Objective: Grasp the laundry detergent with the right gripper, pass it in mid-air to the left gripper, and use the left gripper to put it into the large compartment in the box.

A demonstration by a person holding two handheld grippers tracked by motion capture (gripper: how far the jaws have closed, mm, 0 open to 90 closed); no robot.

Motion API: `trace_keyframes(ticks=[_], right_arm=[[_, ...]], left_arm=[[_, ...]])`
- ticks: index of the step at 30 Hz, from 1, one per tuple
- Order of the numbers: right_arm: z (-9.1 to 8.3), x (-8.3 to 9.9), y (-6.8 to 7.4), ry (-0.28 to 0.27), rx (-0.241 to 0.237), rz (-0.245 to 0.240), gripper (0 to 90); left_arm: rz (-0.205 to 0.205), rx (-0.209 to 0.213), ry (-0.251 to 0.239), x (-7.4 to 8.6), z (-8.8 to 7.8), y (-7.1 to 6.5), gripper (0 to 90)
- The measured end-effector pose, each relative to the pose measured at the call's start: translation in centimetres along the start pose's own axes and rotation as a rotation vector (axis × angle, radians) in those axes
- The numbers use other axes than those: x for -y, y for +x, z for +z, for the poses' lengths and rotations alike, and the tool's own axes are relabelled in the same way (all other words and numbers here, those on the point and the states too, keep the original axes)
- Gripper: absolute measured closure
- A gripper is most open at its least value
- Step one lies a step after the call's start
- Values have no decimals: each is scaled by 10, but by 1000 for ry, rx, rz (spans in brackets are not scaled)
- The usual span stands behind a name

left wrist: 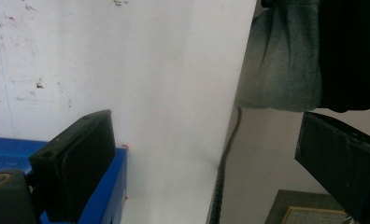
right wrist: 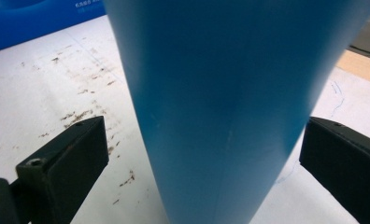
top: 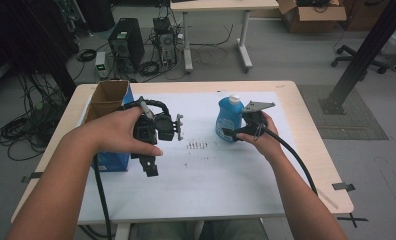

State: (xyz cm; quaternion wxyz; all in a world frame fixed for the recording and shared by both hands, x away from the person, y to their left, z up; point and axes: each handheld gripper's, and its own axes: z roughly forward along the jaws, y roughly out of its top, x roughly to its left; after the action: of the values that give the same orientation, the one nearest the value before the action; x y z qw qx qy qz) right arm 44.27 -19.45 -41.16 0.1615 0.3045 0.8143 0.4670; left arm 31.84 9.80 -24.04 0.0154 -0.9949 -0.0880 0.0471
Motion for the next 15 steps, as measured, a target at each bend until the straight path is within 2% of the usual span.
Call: trace_keyframes(ticks=[9, 15], right_arm=[[1, 1, 0, -23, 4, 12, 14], [1, 1, 1, -31, 13, 15, 53]], left_arm=[[-2, 0, 2, 1, 0, 0, 56], [2, 3, 1, 0, 1, 0, 56]])
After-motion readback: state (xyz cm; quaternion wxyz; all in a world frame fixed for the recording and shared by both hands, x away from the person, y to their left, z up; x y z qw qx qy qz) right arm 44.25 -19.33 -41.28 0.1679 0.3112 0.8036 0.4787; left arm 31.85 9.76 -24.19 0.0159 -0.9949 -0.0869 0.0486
